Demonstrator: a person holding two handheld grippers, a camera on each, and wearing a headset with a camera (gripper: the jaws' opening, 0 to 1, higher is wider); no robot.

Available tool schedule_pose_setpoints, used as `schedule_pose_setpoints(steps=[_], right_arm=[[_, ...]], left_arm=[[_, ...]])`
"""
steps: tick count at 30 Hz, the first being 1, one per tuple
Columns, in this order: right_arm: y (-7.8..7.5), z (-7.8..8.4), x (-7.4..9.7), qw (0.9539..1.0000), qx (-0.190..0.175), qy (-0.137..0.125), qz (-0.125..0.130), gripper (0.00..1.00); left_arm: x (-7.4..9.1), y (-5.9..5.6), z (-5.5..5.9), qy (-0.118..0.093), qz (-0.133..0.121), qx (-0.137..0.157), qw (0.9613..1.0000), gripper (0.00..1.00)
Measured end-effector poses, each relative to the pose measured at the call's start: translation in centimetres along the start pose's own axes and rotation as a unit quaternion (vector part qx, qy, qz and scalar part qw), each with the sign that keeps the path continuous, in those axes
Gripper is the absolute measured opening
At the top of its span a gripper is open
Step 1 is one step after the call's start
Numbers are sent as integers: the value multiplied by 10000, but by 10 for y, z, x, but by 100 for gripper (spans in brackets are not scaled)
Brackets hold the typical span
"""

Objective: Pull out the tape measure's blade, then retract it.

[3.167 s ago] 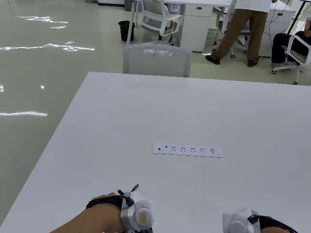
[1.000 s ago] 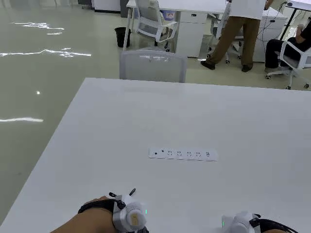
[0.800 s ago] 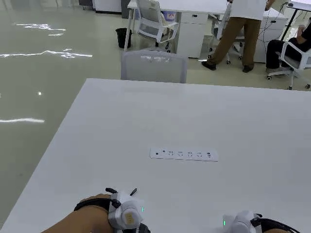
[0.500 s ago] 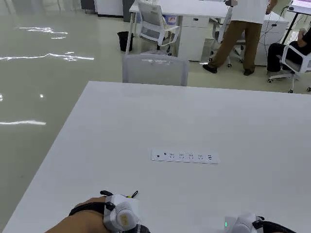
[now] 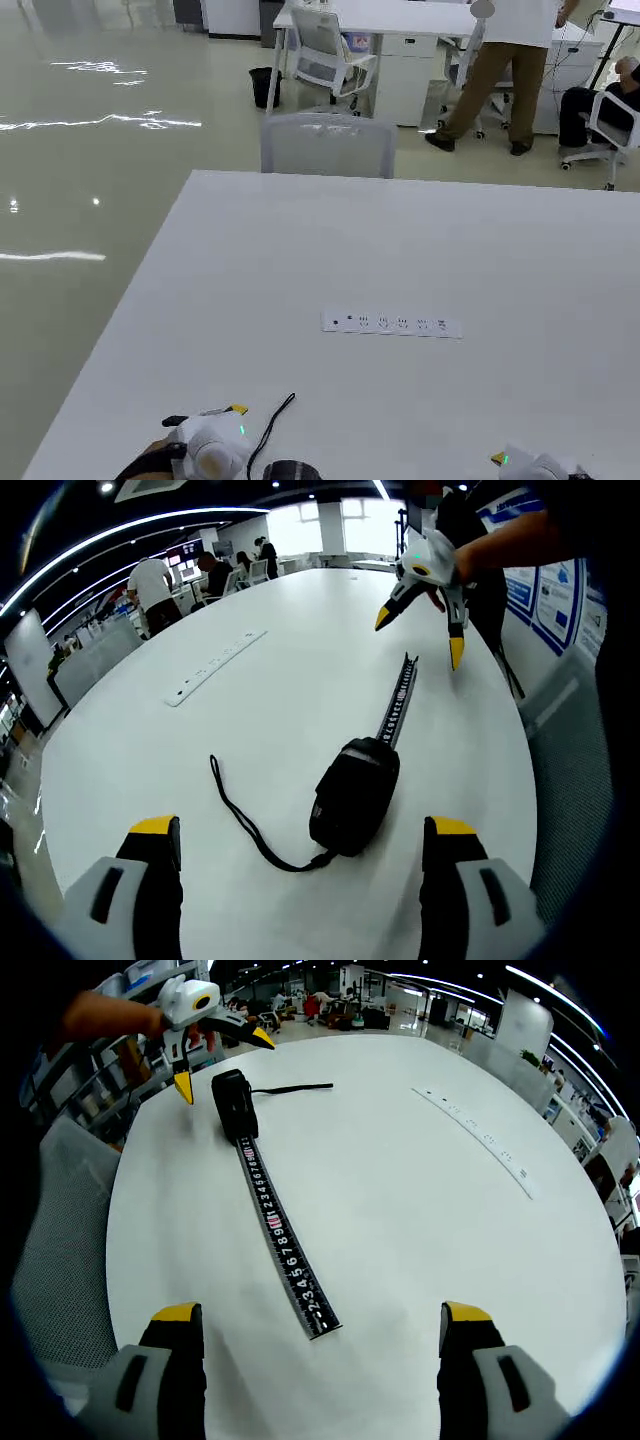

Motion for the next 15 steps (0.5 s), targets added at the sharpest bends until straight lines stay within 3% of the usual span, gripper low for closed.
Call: schedule_pose_setpoints(steps=[3, 6, 7, 9, 13, 15], right_arm=[[9, 2, 2, 9999, -89, -94, 103, 100], [12, 2, 7, 9980, -261, -388, 427, 100], [14, 1, 7, 9955, -409, -636, 566, 100], [19, 3, 10, 9933, -449, -770, 738, 100], [25, 16, 12, 9904, -626, -919, 819, 100], [31, 22, 13, 9888, -763, -978, 829, 100]], left_arm=[[4, -4, 10, -12, -48, 55, 10000, 99], [9, -6, 17, -73, -95, 343, 9993, 99], [9, -6, 23, -85, -143, 444, 9989, 99], [13, -8, 26, -216, -218, 722, 9969, 99], [18, -10, 36, -271, -378, 872, 9951, 99], [23, -11, 40, -346, -461, 1141, 9918, 99]])
Point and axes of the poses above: the centre of the closed fingertips' face, and the gripper's own axes: x roughly backward along the fingers, y roughly to its left, z roughly out of its underside, the point moved 5 cm from there along x, roughly backward along the fingers, and after that the axes turned 12 degrees about -z, right-handed, at the moved point
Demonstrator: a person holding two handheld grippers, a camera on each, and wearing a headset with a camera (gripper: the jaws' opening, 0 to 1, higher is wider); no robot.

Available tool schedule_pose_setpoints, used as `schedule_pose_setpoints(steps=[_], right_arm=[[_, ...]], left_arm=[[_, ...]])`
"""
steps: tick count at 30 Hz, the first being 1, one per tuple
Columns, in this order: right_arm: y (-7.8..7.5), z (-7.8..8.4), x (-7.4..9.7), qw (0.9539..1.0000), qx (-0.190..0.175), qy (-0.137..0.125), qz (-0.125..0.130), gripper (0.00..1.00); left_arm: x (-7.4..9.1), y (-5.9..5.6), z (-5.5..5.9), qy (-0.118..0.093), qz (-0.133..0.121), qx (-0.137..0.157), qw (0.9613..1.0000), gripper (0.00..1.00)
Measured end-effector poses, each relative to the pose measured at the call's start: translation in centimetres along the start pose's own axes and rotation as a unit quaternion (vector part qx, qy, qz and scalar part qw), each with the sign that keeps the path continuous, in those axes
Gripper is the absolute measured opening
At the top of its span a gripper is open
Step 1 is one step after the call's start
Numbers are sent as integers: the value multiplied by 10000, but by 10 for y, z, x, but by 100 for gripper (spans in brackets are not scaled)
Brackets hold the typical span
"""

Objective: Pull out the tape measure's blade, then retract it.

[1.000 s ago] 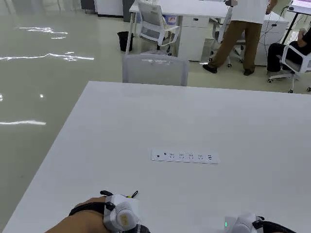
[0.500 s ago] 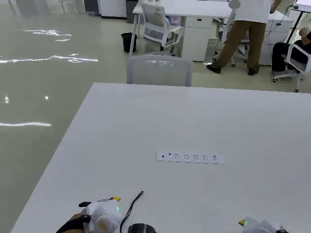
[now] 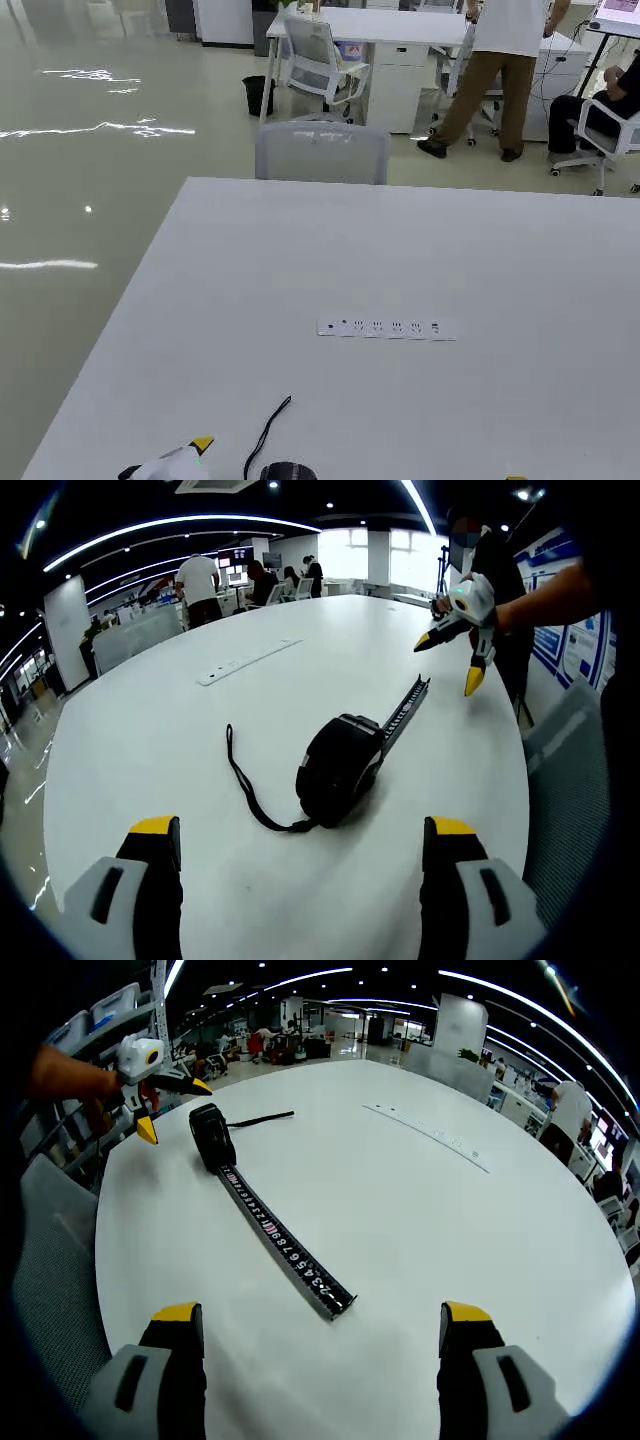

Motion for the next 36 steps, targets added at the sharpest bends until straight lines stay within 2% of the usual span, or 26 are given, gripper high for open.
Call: schedule_pose_setpoints(steps=[3, 4, 7, 11, 12, 16, 19, 20, 23, 25, 27, 29, 30, 33, 34, 36], right_arm=[[8, 4, 4, 9998, -152, -113, 64, 100], [12, 6, 5, 9996, -235, -162, 88, 100], [20, 7, 8, 9991, -279, -275, 143, 100], [27, 8, 12, 9989, -235, -379, 168, 100], [30, 7, 14, 9987, -213, -433, 139, 100], [27, 12, 18, 9977, -282, -578, 196, 100], [29, 16, 24, 9967, -337, -684, 276, 100], [29, 17, 25, 9964, -344, -715, 284, 100], [36, 17, 30, 9955, -410, -797, 315, 100], [38, 20, 31, 9949, -435, -852, 322, 100], [37, 23, 31, 9945, -460, -882, 317, 100], [40, 23, 33, 9931, -551, -986, 314, 100], [41, 22, 34, 9925, -572, -1032, 317, 100], [48, 24, 36, 9928, -564, -987, 366, 100], [50, 26, 36, 9930, -562, -976, 363, 100], [53, 29, 36, 9931, -566, -959, 370, 100]], left_arm=[[10, -3, 2, -6, -82, -39, 10000, 99], [12, -5, 3, -48, -63, 80, 9999, 99], [19, -7, 4, -123, -151, 177, 9997, 99], [31, -17, -1, -196, -219, 231, 9993, 99], [31, -15, 1, -252, -254, 286, 9990, 99], [39, -18, 5, -267, -290, 490, 9980, 99], [47, -25, 10, -294, -295, 464, 9981, 99], [48, -24, 13, -302, -306, 476, 9979, 99], [53, -26, 16, -296, -360, 595, 9971, 99], [59, -28, 11, -449, -375, 817, 9949, 99], [63, -25, 12, -456, -432, 724, 9954, 99], [65, -32, 10, -481, -424, 640, 9959, 99], [65, -31, 11, -484, -403, 670, 9958, 99], [68, -32, 12, -523, -391, 870, 9941, 99], [69, -29, 18, -536, -402, 911, 9936, 99], [72, -31, 19, -515, -417, 889, 9938, 99]])
Point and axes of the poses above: the centre of the closed fingertips' face, and the gripper's own axes: x roughly backward along the fingers, y roughly to its left, z roughly out of its underside, the point moved 5 cm from there along x, roughly backward along the fingers, and after that the axes turned 12 degrees about -z, right-handed, at the moved point
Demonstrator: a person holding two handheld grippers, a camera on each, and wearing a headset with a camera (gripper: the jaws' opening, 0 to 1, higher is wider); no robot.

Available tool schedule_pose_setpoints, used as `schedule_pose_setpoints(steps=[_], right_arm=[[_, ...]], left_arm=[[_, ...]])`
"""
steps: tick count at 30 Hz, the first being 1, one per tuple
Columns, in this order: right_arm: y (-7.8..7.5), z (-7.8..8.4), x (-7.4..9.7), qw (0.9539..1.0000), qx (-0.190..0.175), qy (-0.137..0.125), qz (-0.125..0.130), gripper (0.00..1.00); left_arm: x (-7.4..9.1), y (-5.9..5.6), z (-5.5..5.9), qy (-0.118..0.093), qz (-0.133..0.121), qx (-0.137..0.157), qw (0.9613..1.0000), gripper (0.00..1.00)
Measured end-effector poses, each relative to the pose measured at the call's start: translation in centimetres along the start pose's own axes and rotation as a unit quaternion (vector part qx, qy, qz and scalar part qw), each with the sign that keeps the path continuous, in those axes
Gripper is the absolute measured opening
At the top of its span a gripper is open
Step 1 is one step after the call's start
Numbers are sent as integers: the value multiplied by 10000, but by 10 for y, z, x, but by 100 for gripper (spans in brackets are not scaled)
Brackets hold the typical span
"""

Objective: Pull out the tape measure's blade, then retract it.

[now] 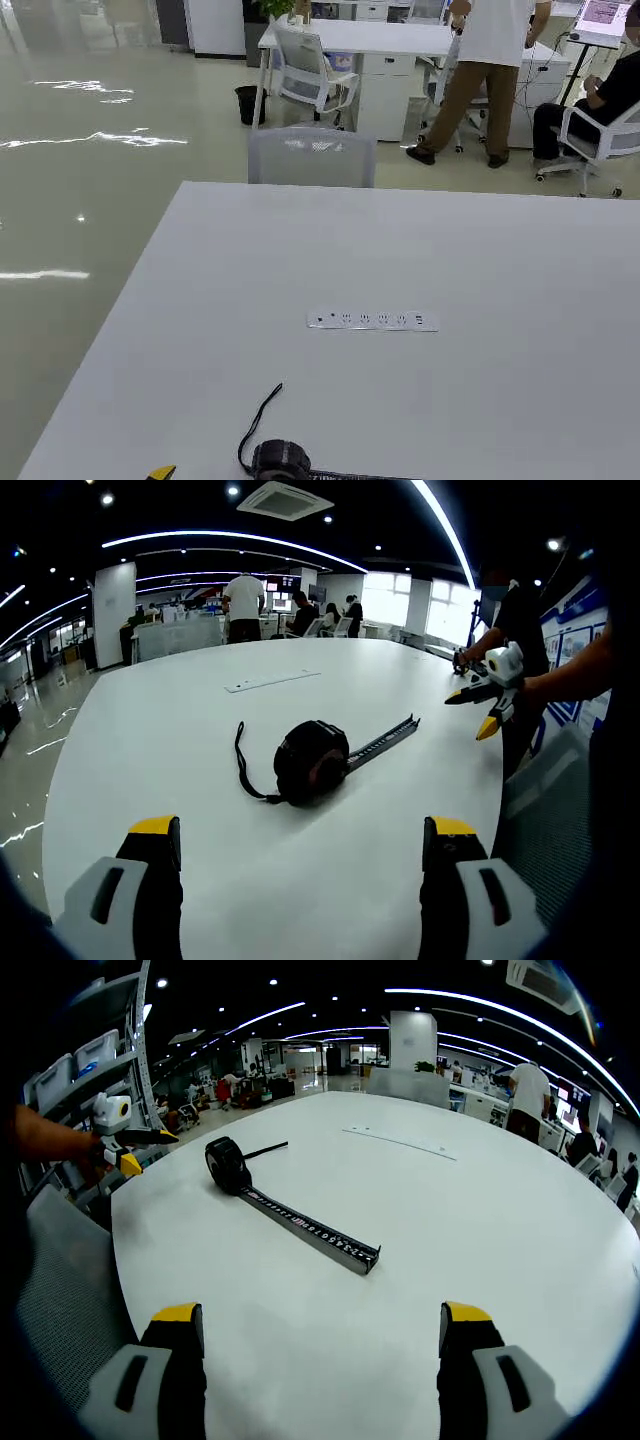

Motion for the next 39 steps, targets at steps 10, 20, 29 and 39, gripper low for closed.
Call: schedule_pose_setpoints(steps=[10, 20, 29, 39], right_arm=[[8, 16, 12, 10000, -36, 74, 50, 100], [8, 19, 22, 9998, -49, -163, 111, 100], [16, 26, 31, 9998, -57, -109, 132, 100], [15, 39, 34, 9997, -147, -132, 160, 100]], left_arm=[[18, 1, 4, 3, -54, -1, 10000, 99], [27, 9, 16, -52, -191, 142, 9997, 99], [33, 9, 26, 49, -148, 128, 9998, 99], [39, 12, 29, -22, -261, 369, 9990, 99]])
Point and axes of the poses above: the centre of the closed fingertips' face, and the gripper's own axes: x roughly backward along the fingers, y roughly to its left, z roughly out of its underside, the point moved 5 cm from there along x, roughly backward along the fingers, and after that the axes turned 12 degrees about -z, right-handed, at the moved point
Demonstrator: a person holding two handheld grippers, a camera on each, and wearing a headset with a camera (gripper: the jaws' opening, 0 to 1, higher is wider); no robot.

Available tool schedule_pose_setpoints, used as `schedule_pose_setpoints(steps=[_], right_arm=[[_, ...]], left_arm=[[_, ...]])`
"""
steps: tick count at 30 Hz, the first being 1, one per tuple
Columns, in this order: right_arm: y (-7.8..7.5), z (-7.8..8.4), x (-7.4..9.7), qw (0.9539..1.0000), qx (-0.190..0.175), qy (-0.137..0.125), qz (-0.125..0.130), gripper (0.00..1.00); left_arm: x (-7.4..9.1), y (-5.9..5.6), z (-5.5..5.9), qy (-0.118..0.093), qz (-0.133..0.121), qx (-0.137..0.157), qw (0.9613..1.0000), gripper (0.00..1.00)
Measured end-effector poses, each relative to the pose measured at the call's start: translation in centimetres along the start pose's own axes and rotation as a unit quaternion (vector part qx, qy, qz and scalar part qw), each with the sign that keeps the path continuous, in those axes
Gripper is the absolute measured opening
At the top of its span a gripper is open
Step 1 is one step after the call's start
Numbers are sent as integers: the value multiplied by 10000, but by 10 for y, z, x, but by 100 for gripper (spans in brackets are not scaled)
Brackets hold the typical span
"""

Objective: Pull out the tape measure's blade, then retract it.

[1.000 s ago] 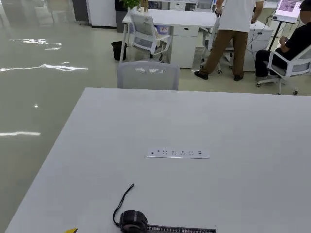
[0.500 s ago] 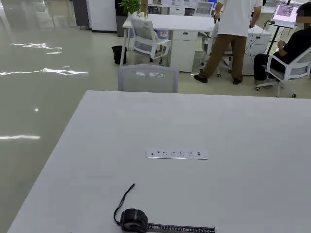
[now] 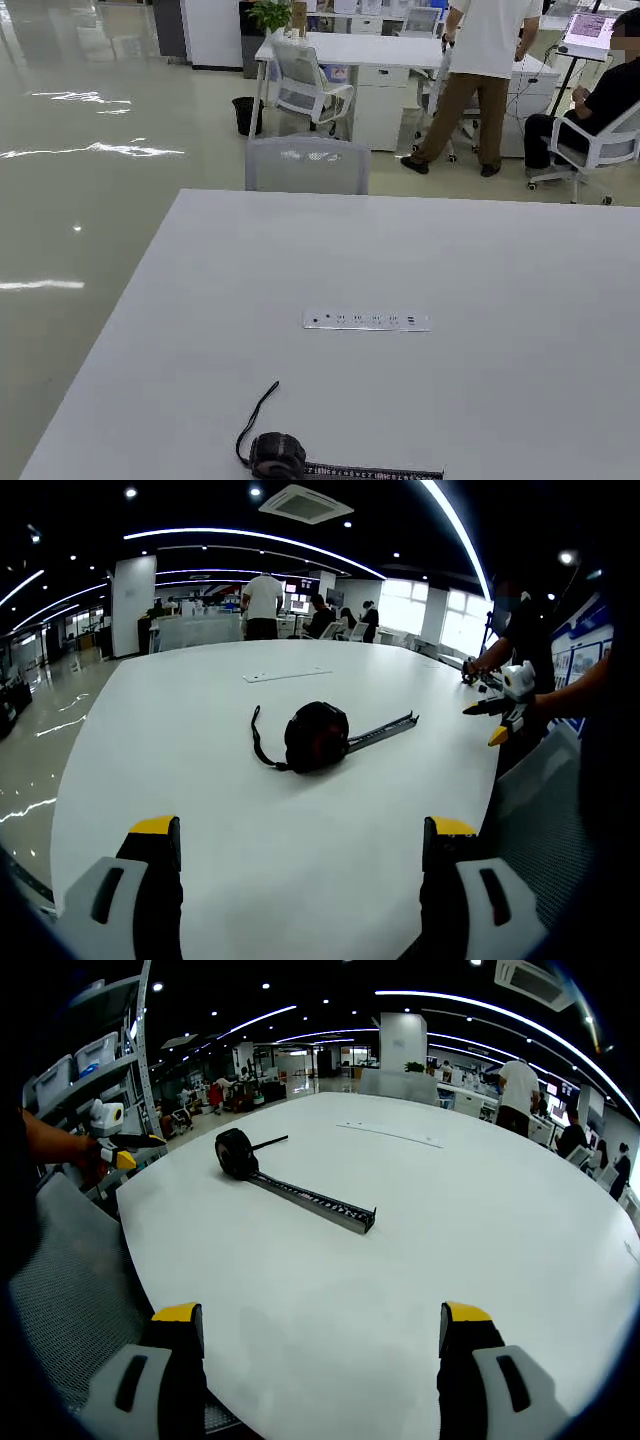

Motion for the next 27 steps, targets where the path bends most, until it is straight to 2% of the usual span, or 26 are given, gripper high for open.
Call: schedule_pose_setpoints(steps=[2, 6, 10, 15, 23, 27], right_arm=[[2, -2, 1, 10000, -7, -34, 16, 100], [6, -5, 4, 10000, -29, -49, 35, 100], [4, -3, 8, 9999, -71, -52, 66, 100], [9, -5, 13, 9998, -125, -65, 109, 100], [3, 2, 12, 9998, -154, -64, 104, 100], [-1, 0, 12, 9998, -163, -62, 107, 100]], left_arm=[[1, -7, -6, -16, 21, -80, 10000, 99], [1, -1, -3, -38, 39, -105, 9999, 99], [3, -3, -8, 13, -15, -55, 10000, 99], [3, 0, -3, 48, -48, -8, 10000, 99], [2, -1, 3, 66, -33, 37, 10000, 99], [0, -2, 1, 38, -26, -2, 10000, 99]])
Point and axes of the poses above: the centre of the closed fingertips' face, and the gripper's own axes: x roughly backward along the fingers, y roughly to its left, z roughly out of its underside, the point moved 5 cm from there along x, roughly backward along the fingers, and after that the axes turned 12 degrees about -z, right-handed, at the moved point
